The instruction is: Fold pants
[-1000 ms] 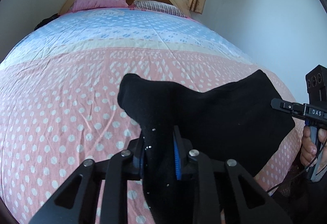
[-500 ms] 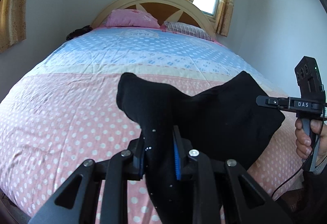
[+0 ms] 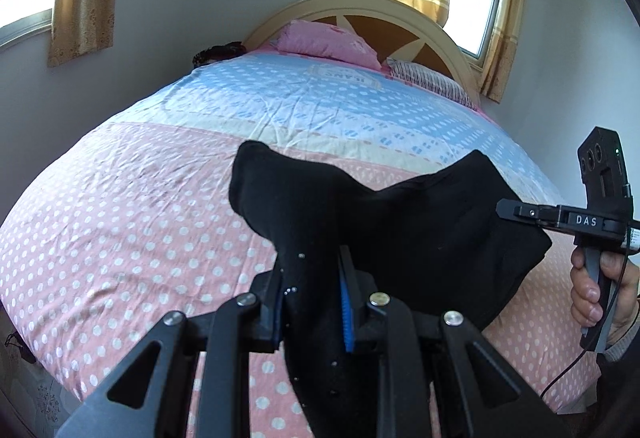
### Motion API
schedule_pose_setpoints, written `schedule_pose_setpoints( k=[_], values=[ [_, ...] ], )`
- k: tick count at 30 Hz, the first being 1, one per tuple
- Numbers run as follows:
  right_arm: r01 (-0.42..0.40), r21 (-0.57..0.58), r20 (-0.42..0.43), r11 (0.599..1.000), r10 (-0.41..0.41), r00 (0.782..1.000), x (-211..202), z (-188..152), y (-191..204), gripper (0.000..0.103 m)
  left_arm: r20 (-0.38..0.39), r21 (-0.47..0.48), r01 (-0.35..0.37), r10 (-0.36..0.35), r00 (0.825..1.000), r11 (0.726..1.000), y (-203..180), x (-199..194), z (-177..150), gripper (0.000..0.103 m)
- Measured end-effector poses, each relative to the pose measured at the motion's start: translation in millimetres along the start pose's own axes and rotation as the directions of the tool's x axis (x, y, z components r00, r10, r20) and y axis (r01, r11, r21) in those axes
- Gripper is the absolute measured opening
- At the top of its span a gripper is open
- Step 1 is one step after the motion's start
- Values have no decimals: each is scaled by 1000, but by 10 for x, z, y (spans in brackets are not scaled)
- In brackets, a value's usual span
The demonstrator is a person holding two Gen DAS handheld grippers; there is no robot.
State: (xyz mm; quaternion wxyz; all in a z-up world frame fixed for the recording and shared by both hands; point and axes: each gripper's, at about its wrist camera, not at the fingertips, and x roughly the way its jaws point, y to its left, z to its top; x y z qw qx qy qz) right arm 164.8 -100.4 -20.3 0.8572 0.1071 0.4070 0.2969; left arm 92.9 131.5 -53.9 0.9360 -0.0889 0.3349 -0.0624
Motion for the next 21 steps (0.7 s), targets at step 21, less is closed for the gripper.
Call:
schedule_pose_setpoints(
  k=[21],
  values=[
    [-35,21,-103,999,37,994,847,86,25,26,-75,-94,-78,72,995,993,573,272,-235,24]
  ],
)
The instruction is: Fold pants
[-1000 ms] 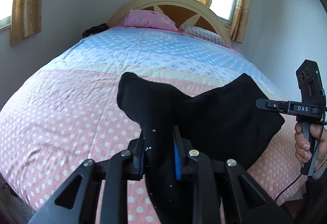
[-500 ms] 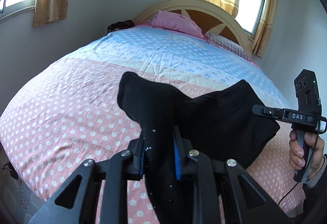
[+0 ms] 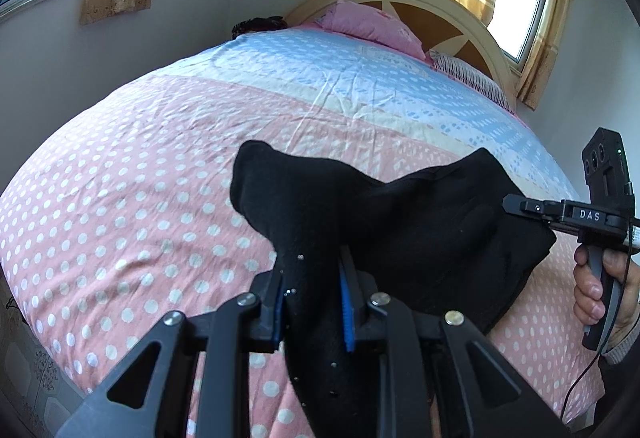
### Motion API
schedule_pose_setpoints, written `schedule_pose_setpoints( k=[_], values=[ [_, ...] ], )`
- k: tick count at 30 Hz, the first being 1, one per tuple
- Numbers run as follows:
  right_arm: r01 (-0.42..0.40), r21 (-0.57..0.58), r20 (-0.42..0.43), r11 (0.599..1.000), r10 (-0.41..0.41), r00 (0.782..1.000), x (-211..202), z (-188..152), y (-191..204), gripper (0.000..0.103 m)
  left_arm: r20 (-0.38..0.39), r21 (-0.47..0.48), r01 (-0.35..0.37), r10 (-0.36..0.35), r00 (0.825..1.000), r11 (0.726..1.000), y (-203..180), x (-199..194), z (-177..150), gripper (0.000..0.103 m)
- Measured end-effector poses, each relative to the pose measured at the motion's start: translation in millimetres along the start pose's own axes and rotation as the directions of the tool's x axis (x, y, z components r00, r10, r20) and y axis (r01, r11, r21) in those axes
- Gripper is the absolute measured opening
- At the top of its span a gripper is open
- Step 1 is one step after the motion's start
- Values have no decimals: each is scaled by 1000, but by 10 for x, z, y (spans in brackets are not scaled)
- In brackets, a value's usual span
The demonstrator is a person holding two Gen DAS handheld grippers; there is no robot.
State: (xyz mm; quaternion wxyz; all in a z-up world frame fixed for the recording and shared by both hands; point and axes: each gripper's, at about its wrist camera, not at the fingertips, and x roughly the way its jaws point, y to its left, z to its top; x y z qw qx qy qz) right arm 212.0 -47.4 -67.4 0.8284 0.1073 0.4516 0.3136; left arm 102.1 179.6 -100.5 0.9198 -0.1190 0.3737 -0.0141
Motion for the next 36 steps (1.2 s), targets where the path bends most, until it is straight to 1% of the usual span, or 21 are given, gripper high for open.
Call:
schedule_pose_setpoints(
  k=[3,5,7,10,12,14,15,17,19,21,23,25,26,28,30,32,35,36],
  values=[
    [2,20,-16,1000,-2,1000,69,-29,-90,26,-20,-4,-22,22,1000,1000,36,74,-54,31],
    [12,27,-16,1000,-12,1000,85,-44,-132,28,-21,-9,-35,35,999,999,70,91,-84,39],
    [22,26,-29,999,-21,999,112,-57,-155,28,-15,7,-61,61,998,998,65,96,-96,44],
    [30,36,-36,999,-29,999,139,-65,-187,29,-9,17,-81,81,997,997,60,99,-136,50],
    [38,47,-39,998,-36,999,161,-68,-211,32,-6,25,-98,98,995,995,68,115,-162,56],
    [65,40,-32,997,-64,997,165,-86,-219,41,6,21,-119,119,993,993,95,119,-178,70],
    [74,40,-23,996,-73,997,154,-101,-226,43,6,16,-122,122,993,992,123,121,-187,73],
    [80,58,-10,995,-79,997,129,-131,-259,54,9,-8,-128,129,992,992,184,117,-204,86],
    [96,86,7,992,-96,995,76,-164,-322,60,12,-19,-135,135,991,991,220,107,-217,89],
    [90,120,32,989,-95,995,-22,-202,-396,60,15,-14,-149,149,989,989,212,101,-218,92],
    [96,142,60,985,-105,993,-132,-235,-456,62,23,0,-177,177,984,984,207,69,-238,97],
    [156,164,92,974,-173,981,-269,-270,-513,62,31,1,-208,208,978,978,227,43,-259,101],
    [172,176,103,969,-192,976,-340,-289,-547,62,32,-7,-209,209,977,978,243,25,-274,101],
    [157,203,127,966,-185,974,-506,-340,-601,62,36,-33,-222,223,974,974,262,-45,-290,101],
    [163,199,151,966,-195,969,-685,-406,-580,62,62,-31,-241,243,968,970,216,-169,-290,101],
    [190,177,177,966,-222,959,-886,-496,-505,62,94,-16,-255,255,962,967,138,-302,-272,101],
    [210,156,210,965,-240,948,-1179,-656,-360,62,155,-20,-222,223,962,975,7,-545,-228,101],
    [232,139,226,963,-259,939,-1301,-724,-261,62,178,-20,-210,210,961,977,-48,-639,-211,101]
  ],
)
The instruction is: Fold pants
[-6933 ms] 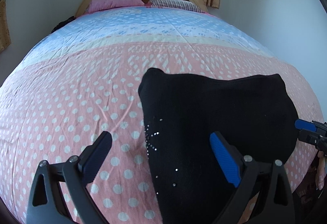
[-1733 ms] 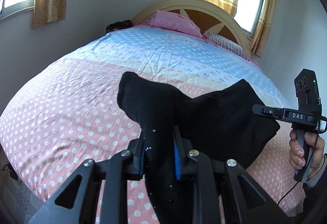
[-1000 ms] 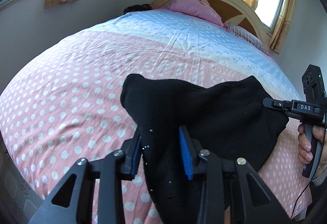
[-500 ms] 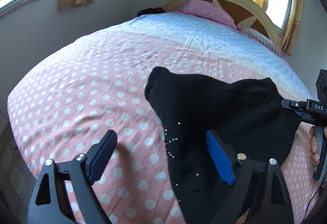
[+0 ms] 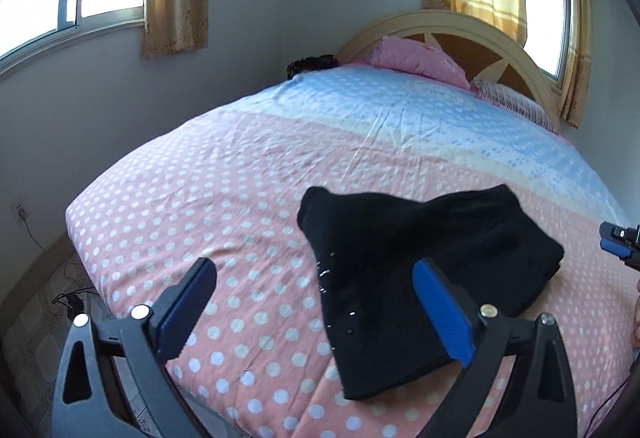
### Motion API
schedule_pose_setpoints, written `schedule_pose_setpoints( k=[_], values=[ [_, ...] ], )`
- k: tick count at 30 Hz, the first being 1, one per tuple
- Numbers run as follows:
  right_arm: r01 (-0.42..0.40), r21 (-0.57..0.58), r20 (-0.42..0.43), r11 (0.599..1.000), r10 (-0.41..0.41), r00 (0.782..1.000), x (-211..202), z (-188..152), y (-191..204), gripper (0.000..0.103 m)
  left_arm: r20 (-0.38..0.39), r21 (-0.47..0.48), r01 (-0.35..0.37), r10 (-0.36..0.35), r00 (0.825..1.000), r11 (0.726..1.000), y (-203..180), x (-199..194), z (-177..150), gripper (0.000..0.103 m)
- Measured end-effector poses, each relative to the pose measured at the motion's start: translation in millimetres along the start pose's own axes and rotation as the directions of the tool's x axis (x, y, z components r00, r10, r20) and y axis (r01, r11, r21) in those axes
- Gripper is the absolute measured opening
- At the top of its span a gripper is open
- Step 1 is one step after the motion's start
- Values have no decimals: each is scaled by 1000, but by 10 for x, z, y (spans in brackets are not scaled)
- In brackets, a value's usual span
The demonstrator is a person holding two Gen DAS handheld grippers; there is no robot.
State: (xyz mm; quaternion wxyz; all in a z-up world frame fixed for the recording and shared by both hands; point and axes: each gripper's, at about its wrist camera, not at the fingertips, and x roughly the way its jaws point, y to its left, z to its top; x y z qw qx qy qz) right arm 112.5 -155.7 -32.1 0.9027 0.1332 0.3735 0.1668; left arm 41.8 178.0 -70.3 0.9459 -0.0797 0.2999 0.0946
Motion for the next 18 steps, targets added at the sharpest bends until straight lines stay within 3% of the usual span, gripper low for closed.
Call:
schedule_pose_setpoints(
  k=[5,9,11,18],
  values=[
    [44,-143,123,989,-27,992,-732,-236,421,62,95,2,73,-73,993,997,-210,-422,132,101],
    [92,-199,258,976,-39,965,-1266,-417,715,64,164,32,122,-126,978,992,-392,-749,211,101],
    [95,-194,307,976,-32,951,-1446,-476,779,71,191,52,139,-146,971,989,-471,-878,238,103],
    [99,-239,355,966,-8,935,-1693,-586,1018,71,246,74,154,-167,955,985,-555,-1096,273,103]
  ],
)
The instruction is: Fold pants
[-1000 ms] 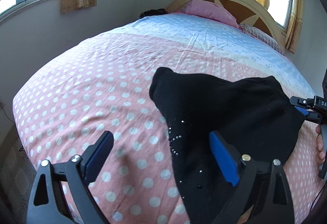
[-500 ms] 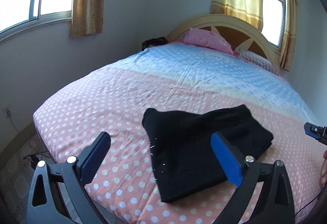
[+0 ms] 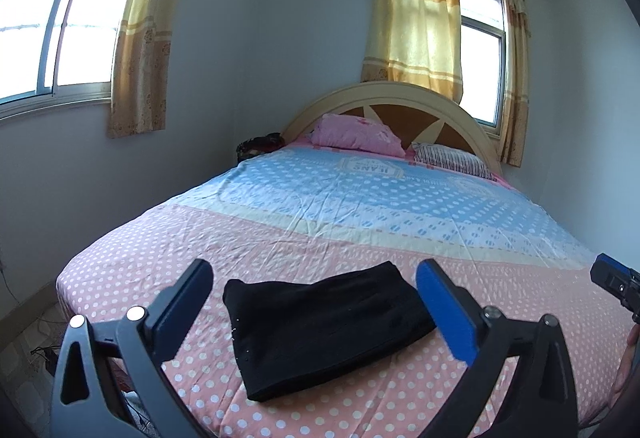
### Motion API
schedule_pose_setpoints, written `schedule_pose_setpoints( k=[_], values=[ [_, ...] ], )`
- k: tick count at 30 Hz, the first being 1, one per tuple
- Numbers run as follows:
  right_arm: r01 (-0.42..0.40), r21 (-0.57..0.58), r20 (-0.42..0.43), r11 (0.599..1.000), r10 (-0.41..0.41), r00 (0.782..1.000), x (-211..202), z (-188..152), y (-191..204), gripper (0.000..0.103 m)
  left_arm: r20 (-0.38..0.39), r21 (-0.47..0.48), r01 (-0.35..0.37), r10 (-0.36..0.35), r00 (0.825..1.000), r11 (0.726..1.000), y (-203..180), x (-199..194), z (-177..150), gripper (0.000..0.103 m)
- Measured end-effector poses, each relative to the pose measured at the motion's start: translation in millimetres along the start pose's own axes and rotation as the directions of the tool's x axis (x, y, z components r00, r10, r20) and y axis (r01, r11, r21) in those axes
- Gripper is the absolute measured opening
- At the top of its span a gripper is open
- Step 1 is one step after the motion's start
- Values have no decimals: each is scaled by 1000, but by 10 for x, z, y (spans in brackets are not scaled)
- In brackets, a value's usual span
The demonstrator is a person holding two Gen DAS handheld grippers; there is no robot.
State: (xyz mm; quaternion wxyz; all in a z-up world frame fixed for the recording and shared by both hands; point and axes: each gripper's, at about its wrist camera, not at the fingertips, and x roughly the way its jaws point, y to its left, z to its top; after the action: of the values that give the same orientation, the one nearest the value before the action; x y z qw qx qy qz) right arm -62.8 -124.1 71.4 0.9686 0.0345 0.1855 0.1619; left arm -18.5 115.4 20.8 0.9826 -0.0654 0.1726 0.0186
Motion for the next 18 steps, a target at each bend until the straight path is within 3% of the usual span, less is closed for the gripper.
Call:
schedule_pose_setpoints(
  k=[18],
  values=[
    [-5,-9,-17,1000,5,1000,2,-140,72,71,-8,-5,-18,18,1000,1000,-40,0,-78,103]
  ],
)
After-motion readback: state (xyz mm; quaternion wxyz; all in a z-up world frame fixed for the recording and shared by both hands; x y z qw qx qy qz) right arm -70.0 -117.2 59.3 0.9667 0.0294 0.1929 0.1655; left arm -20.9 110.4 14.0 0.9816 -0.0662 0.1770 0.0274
